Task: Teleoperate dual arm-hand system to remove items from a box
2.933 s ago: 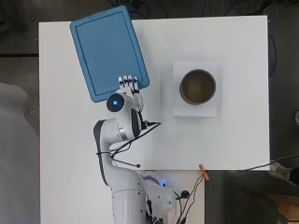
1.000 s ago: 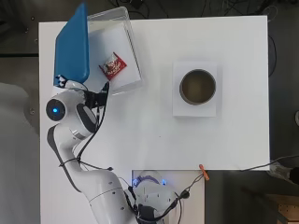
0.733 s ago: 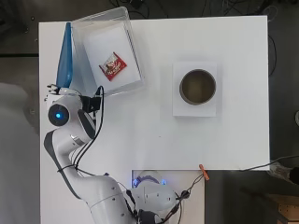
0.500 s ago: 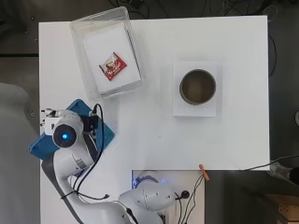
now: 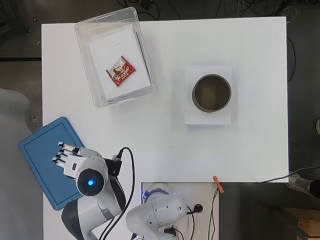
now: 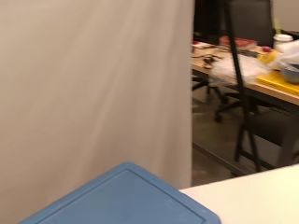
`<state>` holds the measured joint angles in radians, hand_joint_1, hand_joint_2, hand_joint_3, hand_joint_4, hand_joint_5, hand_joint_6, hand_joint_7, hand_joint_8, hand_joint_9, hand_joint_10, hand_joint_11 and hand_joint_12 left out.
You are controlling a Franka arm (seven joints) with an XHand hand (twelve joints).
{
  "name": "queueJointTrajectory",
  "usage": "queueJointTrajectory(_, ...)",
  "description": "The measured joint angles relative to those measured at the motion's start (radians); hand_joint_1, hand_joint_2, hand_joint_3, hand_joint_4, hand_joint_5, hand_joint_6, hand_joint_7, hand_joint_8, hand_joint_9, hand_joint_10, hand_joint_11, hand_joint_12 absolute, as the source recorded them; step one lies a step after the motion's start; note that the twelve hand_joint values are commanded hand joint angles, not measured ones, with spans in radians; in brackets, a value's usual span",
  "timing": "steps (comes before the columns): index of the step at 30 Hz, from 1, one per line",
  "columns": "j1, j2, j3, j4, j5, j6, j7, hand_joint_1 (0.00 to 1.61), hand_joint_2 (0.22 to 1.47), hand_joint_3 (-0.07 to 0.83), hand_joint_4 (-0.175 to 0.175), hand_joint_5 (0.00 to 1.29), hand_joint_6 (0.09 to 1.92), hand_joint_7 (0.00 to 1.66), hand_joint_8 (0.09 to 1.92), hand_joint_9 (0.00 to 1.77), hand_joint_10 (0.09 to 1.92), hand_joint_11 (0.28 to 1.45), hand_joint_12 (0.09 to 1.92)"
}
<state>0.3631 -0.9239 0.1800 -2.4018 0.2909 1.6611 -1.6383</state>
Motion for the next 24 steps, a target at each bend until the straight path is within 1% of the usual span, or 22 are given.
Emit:
queueJointTrajectory(1, -0.005, 0.009, 0.002, 0.006, -0.010, 0.000, 0.059, 0.25, 1.14, -0.008, 0.036, 0.51, 0.13, 0.68, 0.11, 0.79, 0.09, 0.62, 0.09)
queueJointTrajectory(2, -0.009, 0.023, 0.005, 0.014, -0.022, -0.005, 0.120, 0.24, 1.10, -0.008, 0.040, 0.52, 0.09, 0.70, 0.09, 0.79, 0.09, 0.63, 0.09)
queueJointTrajectory(4, -0.029, 0.084, 0.018, 0.034, -0.060, -0.011, 0.285, 0.25, 1.06, -0.009, 0.044, 0.51, 0.09, 0.66, 0.09, 0.77, 0.09, 0.64, 0.09)
queueJointTrajectory(7, -0.062, 0.201, 0.040, 0.087, -0.103, -0.010, 0.508, 0.24, 1.04, -0.010, 0.043, 0.46, 0.09, 0.60, 0.09, 0.69, 0.09, 0.62, 0.09)
queueJointTrajectory(10, -0.092, 0.347, 0.042, 0.147, -0.153, 0.014, 0.660, 0.21, 1.03, -0.008, 0.043, 0.47, 0.09, 0.63, 0.09, 0.69, 0.09, 0.63, 0.09)
queueJointTrajectory(12, -0.111, 0.453, 0.030, 0.187, -0.197, 0.046, 0.712, 0.20, 1.03, -0.004, 0.060, 0.55, 0.09, 0.70, 0.09, 0.77, 0.09, 0.69, 0.09)
queueJointTrajectory(15, -0.131, 0.576, -0.011, 0.244, -0.243, 0.085, 0.733, 0.21, 1.00, -0.013, 0.043, 0.52, 0.09, 0.69, 0.09, 0.76, 0.09, 0.68, 0.09)
queueJointTrajectory(19, -0.149, 0.677, -0.056, 0.299, -0.312, 0.148, 0.764, 0.33, 1.01, -0.004, 0.043, 0.52, 0.09, 0.68, 0.09, 0.77, 0.09, 0.69, 0.09)
queueJointTrajectory(21, -0.156, 0.719, -0.073, 0.329, -0.323, 0.154, 0.772, 0.36, 1.02, 0.001, 0.048, 0.54, 0.09, 0.70, 0.09, 0.79, 0.09, 0.69, 0.09)
queueJointTrajectory(24, -0.168, 0.817, -0.114, 0.387, -0.338, 0.185, 0.765, 0.39, 1.03, 0.008, 0.046, 0.57, 0.09, 0.72, 0.09, 0.82, 0.09, 0.70, 0.09)
